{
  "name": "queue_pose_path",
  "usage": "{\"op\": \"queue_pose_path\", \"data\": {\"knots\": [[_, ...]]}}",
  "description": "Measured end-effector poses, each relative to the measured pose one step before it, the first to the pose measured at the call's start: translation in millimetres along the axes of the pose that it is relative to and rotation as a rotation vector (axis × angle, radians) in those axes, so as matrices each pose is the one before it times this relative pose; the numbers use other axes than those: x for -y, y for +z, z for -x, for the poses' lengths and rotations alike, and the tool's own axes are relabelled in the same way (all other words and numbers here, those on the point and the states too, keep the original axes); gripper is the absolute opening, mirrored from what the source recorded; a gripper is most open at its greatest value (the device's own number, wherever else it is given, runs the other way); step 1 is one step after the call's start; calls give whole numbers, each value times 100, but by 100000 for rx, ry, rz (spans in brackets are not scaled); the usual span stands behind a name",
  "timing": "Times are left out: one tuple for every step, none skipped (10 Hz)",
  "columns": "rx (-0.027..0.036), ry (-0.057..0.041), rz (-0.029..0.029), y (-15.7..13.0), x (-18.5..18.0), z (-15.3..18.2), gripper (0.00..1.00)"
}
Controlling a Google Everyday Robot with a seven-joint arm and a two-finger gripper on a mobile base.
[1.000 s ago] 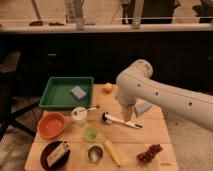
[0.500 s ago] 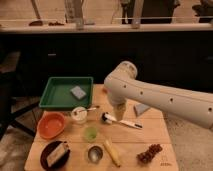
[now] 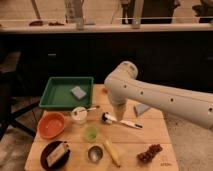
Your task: Place fork in table surface
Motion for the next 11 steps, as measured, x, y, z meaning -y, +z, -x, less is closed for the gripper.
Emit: {"op": "queue_pose_path", "data": {"knots": [[182,152,-29,43,-18,-17,80],[856,322,-625,55,90,57,80],[3617,268,-853,231,283,274,80],[2349,-276,-445,244,391,685,80],[3205,-961,-308,416,571,1357,80],[5140,-511,-446,496,508,1144,80],[4809,-152,-371,459,349,609,80],[2871,442,-92,327,74,112,80],[2463,639,-92,428,50,112,80],[1119,59,69,652,143,266,80],[168,-203,325,632,293,655,80]]}}
